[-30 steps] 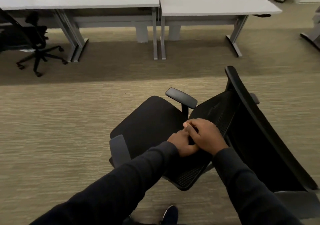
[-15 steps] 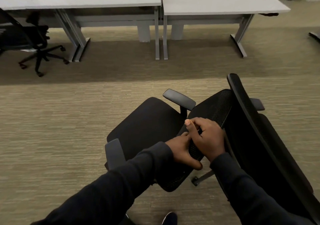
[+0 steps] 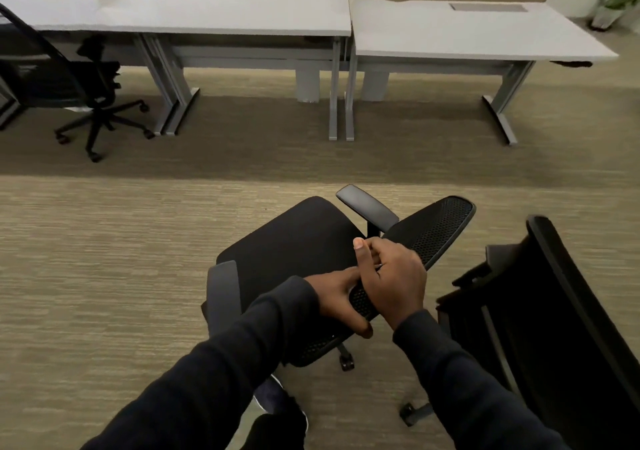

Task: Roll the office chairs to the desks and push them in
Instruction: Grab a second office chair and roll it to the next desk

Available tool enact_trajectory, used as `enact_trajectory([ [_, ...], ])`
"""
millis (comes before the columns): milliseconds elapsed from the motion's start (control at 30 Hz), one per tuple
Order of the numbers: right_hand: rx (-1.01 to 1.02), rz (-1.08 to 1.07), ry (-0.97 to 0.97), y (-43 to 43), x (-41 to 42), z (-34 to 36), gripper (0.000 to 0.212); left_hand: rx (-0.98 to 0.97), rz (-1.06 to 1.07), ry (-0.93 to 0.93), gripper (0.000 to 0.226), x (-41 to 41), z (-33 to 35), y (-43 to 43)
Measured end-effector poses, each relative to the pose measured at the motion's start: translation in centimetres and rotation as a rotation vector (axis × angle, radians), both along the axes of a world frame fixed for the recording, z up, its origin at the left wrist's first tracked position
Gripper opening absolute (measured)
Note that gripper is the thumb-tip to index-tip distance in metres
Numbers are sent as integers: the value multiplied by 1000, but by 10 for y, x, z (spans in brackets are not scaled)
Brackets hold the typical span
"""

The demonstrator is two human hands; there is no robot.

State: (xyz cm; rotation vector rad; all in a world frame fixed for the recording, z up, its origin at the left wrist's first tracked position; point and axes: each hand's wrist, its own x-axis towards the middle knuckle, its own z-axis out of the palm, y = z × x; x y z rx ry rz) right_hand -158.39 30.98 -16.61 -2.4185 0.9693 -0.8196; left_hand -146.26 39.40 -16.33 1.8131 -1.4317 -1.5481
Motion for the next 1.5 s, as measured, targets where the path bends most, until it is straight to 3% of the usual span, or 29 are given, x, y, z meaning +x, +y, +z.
enact_trajectory([
  [267, 45, 87, 13, -38, 129, -1, 44, 90, 0, 40, 120, 143, 6, -24],
  [700, -205, -13, 269, -205, 313, -9, 54, 213, 66, 70, 99, 412, 13, -77],
  [1000, -135, -61, 237, -306, 460, -19, 54, 245, 117, 83, 100, 587, -1, -161],
  [1267, -73, -79, 251, -383, 598, -11, 42, 266, 144, -121, 105, 736, 8, -247],
  [1500, -42, -140, 228, -438, 713, -9, 40, 185, 135, -252, 86, 865, 0, -317],
])
